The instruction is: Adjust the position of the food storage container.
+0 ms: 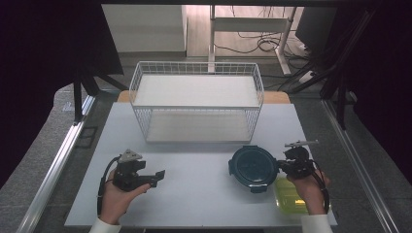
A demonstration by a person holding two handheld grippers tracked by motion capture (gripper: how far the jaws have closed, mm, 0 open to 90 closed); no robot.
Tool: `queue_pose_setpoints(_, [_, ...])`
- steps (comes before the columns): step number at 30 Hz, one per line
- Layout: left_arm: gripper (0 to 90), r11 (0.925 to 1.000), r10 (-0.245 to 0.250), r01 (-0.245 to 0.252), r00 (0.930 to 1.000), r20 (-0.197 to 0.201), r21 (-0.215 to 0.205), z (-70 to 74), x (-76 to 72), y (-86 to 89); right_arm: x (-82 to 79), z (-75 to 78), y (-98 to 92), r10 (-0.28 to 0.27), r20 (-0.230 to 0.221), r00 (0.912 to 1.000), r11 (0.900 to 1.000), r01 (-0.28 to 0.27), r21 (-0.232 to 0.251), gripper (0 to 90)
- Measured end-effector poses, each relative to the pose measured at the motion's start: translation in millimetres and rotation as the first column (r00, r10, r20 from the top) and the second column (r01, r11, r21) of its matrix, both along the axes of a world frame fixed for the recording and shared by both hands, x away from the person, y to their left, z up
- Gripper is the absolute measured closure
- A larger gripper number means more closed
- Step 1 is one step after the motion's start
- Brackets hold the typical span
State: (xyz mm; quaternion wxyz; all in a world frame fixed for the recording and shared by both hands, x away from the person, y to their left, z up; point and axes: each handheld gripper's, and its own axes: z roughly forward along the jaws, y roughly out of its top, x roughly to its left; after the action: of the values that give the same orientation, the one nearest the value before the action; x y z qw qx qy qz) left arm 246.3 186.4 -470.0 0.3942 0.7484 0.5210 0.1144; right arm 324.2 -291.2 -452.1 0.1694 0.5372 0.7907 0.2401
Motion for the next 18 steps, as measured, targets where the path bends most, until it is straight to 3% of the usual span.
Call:
queue_pose_setpoints(10, [17.3,0.9999,-0.01,0.01,1.0,0.0,0.006,-0.4,0.0,-4.4,1.7,-3.9,5.1,0.015,-0.004,0.9999,1.0,-0.015,0.007,89.0])
queue_pose_setpoints(18, [17.3,0.9999,-0.013,0.013,0.9999,-0.003,0.008,-1.5,0.1,-6.0,-1.7,-6.1,31.2,0.075,-0.011,0.9971,0.997,-0.074,0.029,89.0])
